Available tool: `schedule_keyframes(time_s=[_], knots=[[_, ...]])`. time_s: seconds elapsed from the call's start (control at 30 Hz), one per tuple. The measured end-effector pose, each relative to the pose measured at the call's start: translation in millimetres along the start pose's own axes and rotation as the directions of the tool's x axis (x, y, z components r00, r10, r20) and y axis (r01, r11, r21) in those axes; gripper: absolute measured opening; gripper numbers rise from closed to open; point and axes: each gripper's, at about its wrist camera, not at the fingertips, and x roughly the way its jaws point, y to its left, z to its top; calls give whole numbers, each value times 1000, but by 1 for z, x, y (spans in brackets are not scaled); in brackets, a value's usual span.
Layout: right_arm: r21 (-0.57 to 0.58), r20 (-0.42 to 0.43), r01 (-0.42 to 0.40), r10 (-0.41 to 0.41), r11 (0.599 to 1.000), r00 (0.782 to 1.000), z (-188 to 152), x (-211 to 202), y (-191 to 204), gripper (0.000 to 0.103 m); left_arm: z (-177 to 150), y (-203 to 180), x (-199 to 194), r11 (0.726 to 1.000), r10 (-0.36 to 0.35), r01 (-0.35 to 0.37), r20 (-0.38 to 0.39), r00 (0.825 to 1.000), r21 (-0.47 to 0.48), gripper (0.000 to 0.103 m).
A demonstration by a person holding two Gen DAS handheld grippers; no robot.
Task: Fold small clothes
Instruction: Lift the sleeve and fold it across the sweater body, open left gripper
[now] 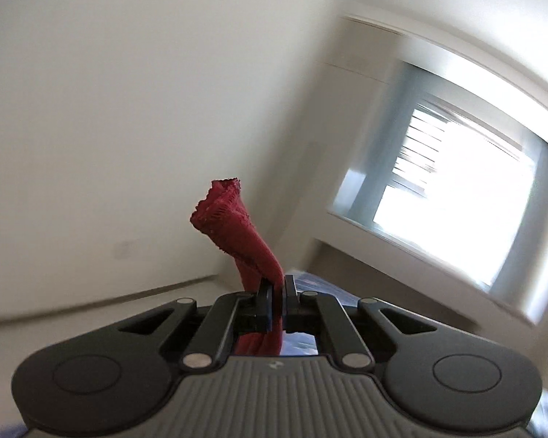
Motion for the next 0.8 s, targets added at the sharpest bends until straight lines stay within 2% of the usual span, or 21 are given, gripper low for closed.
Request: schedule_keyframes(time_s=[0.07, 0.13, 0.23, 0.33, 0.47, 0.53, 0.63, 0.7, 0.77, 0.8], knots=[[27, 6, -4, 4, 1000, 1000, 4, 1, -6, 102, -4, -28, 8, 990, -109, 112, -38, 993, 87, 4], [51, 10, -6, 5, 999, 1000, 7, 3, -12, 102, -13, -57, 10, 967, -196, 207, -84, 977, 147, 4], [82, 17, -12, 10, 997, 1000, 10, 5, -23, 102, -43, -102, 8, 917, -304, 340, -184, 935, 210, 4], [122, 23, -21, 18, 992, 1000, 13, 6, -37, 102, -85, -134, 14, 853, -371, 450, -301, 879, 263, 4], [190, 18, -31, 28, 981, 999, 13, 12, -57, 102, -146, -169, 26, 775, -366, 535, -452, 814, 336, 4], [219, 16, -34, 31, 975, 999, 12, 15, -66, 102, -175, -180, 25, 743, -348, 572, -530, 774, 348, 4], [254, 14, -51, 49, 966, 999, 12, 20, -76, 102, -208, -196, 6, 701, -310, 610, -613, 727, 369, 4], [268, 12, -68, 67, 961, 998, 12, 23, -79, 101, -228, -203, -5, 668, -282, 632, -652, 704, 393, 6], [285, 14, -96, 96, 954, 995, 13, 28, -82, 100, -241, -206, -19, 646, -258, 639, -669, 697, 417, 10], [292, 15, -112, 112, 950, 994, 14, 30, -82, 100, -237, -205, -17, 644, -256, 642, -674, 693, 416, 15]])
